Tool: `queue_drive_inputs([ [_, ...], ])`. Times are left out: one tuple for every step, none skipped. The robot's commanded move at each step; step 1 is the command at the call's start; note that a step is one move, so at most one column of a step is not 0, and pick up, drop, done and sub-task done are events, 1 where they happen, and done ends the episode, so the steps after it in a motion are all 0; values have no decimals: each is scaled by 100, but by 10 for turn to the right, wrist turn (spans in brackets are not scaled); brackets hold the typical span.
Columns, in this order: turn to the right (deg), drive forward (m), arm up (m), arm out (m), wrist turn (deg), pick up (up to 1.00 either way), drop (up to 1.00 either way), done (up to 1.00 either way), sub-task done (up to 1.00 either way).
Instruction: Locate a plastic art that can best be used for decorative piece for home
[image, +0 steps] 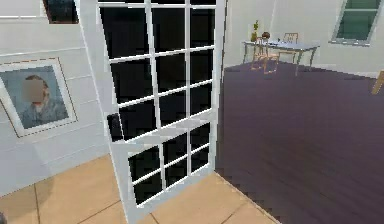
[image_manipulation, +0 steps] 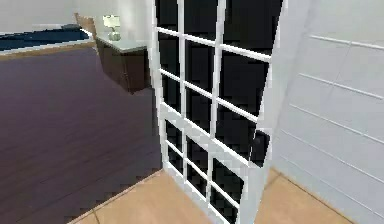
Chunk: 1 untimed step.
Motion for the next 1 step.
queue_drive_inputs([
  [360,0,0,0,0,0,0,0,0],
])
